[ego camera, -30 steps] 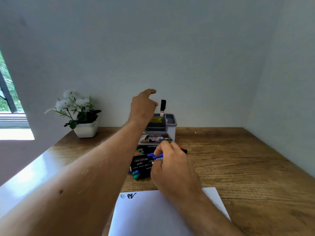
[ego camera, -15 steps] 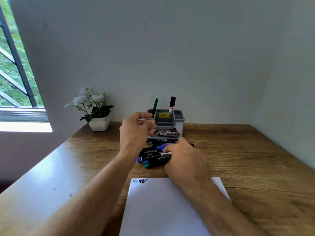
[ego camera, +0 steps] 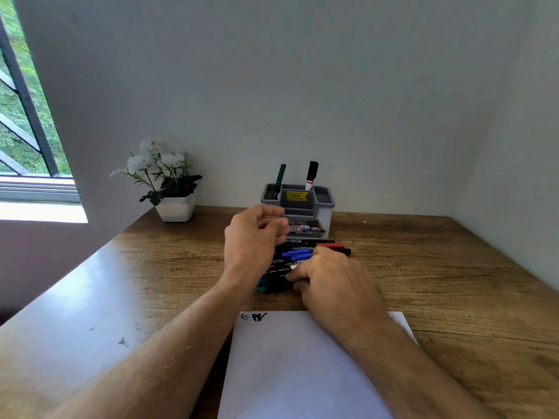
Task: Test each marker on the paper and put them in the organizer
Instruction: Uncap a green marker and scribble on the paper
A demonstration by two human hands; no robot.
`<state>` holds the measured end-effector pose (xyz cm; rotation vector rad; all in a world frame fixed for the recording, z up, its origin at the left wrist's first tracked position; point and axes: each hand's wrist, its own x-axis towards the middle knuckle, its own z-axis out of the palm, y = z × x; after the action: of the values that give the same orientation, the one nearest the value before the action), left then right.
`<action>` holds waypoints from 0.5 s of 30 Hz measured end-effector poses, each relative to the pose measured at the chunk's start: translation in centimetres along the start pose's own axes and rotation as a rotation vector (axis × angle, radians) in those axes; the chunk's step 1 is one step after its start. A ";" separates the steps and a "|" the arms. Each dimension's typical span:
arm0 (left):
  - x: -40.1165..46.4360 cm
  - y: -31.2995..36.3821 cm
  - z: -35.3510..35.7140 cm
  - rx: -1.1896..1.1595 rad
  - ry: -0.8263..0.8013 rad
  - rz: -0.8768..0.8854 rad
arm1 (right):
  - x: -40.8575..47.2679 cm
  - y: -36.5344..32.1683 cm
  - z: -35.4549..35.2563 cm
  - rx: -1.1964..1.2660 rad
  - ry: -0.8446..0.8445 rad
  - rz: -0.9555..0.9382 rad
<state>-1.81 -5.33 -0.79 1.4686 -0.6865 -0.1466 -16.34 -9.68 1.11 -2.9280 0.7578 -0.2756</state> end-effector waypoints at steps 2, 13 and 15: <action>0.0 0.1 -0.2 -0.040 0.018 -0.001 | 0.2 0.1 0.1 0.045 -0.025 -0.015; -0.6 1.6 -1.0 -0.029 0.124 0.220 | 0.0 0.9 1.8 0.238 0.570 -0.125; -0.8 1.7 -0.9 -0.024 0.126 0.252 | 0.0 1.0 1.7 0.452 0.693 -0.119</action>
<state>-2.50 -3.96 0.55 1.3439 -0.7572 0.1308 -16.41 -10.44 -0.68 -2.4219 0.4829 -1.3202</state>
